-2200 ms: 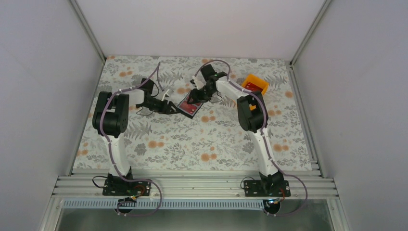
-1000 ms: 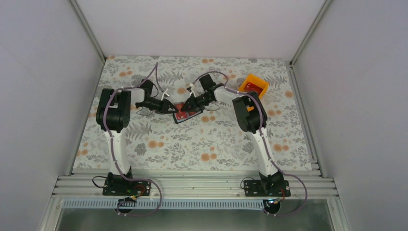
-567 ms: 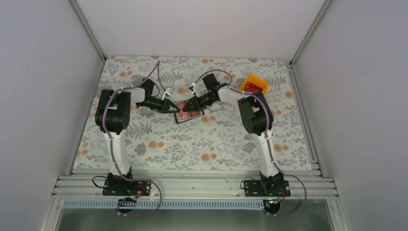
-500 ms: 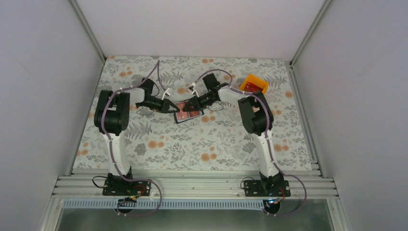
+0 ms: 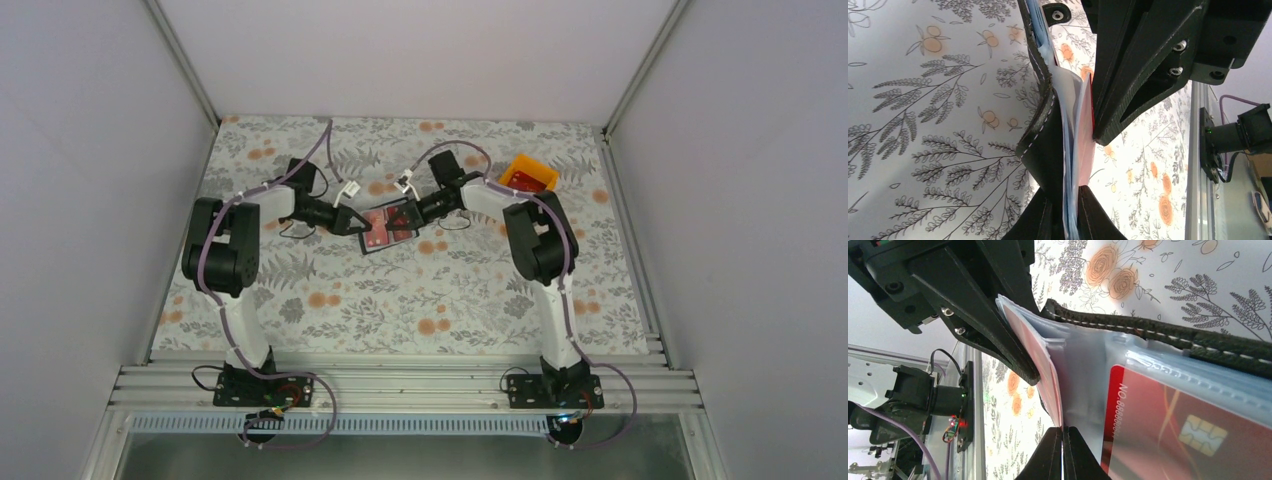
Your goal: Take the credit cards out of the card holder
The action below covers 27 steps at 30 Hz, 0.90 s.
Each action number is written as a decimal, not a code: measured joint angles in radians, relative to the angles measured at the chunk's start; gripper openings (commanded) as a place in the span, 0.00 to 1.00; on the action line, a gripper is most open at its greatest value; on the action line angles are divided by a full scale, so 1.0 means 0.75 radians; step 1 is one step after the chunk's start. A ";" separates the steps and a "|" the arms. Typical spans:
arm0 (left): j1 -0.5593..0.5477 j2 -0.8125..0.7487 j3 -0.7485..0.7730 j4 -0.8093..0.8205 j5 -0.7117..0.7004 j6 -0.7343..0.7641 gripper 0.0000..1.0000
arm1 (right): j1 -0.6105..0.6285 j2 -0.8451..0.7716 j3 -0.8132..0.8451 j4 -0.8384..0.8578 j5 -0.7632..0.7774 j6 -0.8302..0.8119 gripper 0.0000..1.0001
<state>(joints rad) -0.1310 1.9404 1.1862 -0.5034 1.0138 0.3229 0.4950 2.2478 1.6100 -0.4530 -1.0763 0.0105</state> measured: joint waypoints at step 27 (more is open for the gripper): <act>-0.010 -0.170 0.010 -0.320 0.271 0.457 0.02 | 0.124 -0.403 -0.205 0.128 0.174 -0.154 0.05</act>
<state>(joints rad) -0.1383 1.8130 1.1938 -0.7433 1.2167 0.6655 0.5880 1.9453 1.4559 -0.3569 -0.9459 -0.1047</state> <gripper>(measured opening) 0.084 0.075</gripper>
